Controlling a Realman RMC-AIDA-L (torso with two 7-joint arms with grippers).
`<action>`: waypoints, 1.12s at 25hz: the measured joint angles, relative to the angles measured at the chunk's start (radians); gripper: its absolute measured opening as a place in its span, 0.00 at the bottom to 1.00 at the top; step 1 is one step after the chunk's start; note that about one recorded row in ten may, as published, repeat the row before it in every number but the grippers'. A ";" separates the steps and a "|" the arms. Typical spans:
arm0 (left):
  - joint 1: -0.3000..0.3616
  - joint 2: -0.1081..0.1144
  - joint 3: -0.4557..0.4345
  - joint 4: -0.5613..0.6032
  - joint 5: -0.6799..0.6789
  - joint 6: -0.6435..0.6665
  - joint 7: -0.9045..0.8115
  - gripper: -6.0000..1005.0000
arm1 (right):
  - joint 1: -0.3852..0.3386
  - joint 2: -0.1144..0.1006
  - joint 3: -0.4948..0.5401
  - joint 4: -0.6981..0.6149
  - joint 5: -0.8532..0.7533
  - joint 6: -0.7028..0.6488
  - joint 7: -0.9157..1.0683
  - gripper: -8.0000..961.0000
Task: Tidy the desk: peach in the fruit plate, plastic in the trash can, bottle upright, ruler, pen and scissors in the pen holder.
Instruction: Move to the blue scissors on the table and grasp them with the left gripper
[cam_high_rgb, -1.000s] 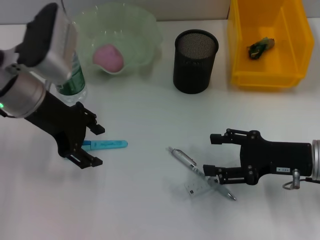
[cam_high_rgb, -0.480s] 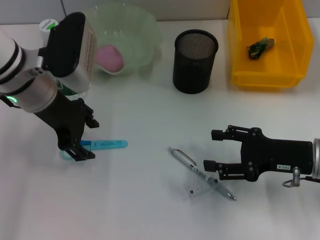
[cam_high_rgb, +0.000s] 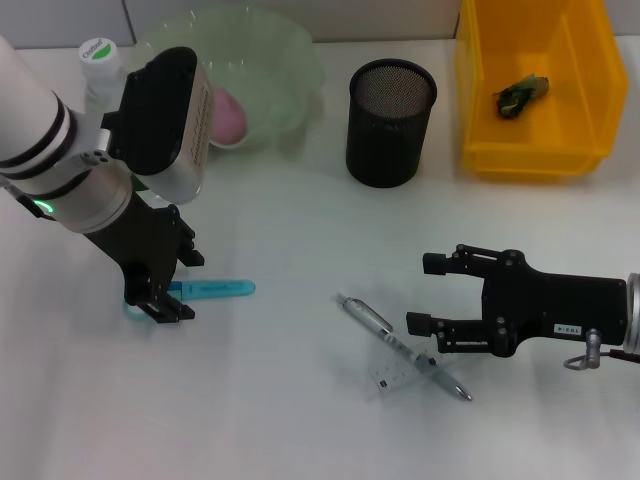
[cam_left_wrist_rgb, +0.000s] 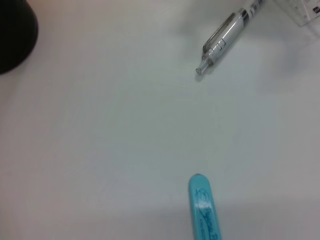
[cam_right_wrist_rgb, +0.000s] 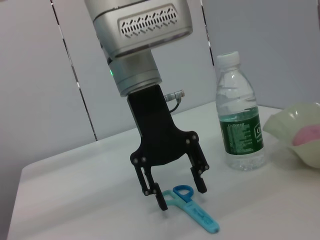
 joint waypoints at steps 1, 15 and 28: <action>0.000 0.000 0.007 -0.003 0.001 -0.007 0.000 0.76 | 0.000 0.000 0.000 0.000 0.000 0.000 0.000 0.86; -0.003 0.000 0.017 -0.024 0.020 -0.035 -0.013 0.55 | 0.004 0.000 0.000 0.000 0.000 -0.004 0.004 0.86; -0.012 -0.001 0.038 -0.038 0.040 -0.053 -0.018 0.51 | 0.009 -0.002 -0.002 -0.002 0.000 -0.008 0.022 0.86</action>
